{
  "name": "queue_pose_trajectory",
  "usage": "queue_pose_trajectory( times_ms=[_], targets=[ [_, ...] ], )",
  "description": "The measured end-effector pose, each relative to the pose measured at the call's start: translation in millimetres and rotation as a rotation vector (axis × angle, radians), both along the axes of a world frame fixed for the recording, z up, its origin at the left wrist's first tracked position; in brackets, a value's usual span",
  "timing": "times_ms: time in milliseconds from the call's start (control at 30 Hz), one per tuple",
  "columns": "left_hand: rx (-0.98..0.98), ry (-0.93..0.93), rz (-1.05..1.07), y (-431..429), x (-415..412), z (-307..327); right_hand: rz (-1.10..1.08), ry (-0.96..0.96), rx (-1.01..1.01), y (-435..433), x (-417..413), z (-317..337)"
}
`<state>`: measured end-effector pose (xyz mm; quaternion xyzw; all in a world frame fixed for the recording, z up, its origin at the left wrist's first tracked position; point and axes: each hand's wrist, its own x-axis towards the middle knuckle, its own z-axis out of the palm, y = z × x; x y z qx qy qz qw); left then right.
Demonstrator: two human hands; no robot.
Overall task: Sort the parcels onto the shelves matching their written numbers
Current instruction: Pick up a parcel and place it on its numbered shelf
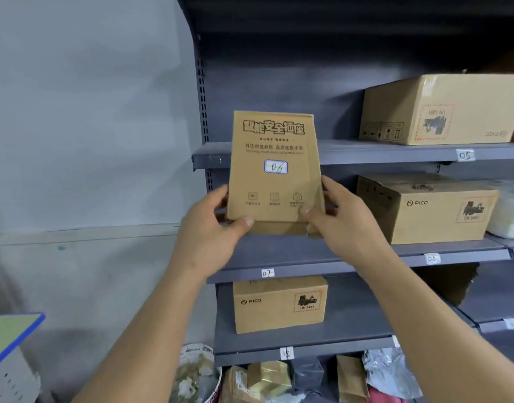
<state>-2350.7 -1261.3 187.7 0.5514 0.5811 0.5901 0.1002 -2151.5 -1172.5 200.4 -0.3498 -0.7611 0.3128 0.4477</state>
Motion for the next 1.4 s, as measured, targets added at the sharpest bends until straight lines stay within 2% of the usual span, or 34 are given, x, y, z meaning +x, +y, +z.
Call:
queue_pose_trajectory(
  times_ms=[367,633,833,1100,1400],
  targets=[
    [0.062,0.051,0.156,58,-76,69,-0.017,-0.146,0.183,85,-94,72],
    [0.021,0.097,0.290,107,-116,84,-0.029,-0.186,0.200,135,-132,89],
    [-0.024,0.142,0.403,137,-135,92,0.012,-0.342,0.202,164,-144,101],
    [-0.148,0.170,0.408,178,-170,105,0.028,-0.490,0.209,210,-177,116],
    [-0.199,0.169,0.429,211,-197,107,-0.002,-0.588,0.188,248,-207,123]
  ],
)
